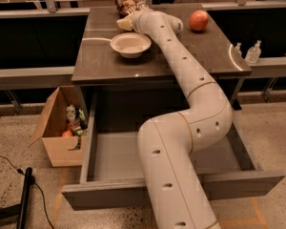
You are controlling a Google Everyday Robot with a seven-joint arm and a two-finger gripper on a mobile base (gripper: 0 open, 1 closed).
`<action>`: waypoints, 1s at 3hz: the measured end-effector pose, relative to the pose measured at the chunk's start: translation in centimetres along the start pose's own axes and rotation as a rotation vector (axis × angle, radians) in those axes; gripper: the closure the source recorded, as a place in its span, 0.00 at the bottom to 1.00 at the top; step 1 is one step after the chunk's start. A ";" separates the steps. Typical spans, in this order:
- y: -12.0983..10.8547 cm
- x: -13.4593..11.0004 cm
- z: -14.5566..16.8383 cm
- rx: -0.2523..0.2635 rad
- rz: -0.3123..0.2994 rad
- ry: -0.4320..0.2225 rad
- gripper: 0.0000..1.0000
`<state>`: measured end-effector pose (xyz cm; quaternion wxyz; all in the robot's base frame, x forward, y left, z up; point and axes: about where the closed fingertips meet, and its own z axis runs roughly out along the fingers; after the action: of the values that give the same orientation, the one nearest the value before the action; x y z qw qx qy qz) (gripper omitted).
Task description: Place brown chip bag into top drawer
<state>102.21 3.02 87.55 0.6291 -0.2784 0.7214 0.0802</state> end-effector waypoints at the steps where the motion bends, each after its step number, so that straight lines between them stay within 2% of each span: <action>1: 0.5 0.1 0.1 -0.014 -0.001 0.000 0.64; 2: 0.8 0.1 0.3 -0.021 -0.004 0.005 0.87; 3: 0.9 0.0 0.3 -0.022 -0.007 0.006 1.00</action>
Offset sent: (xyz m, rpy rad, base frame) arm 0.0435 0.0009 0.0130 -0.0100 0.0096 0.0248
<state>101.99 3.87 87.27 0.6242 -0.2880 0.7212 0.0849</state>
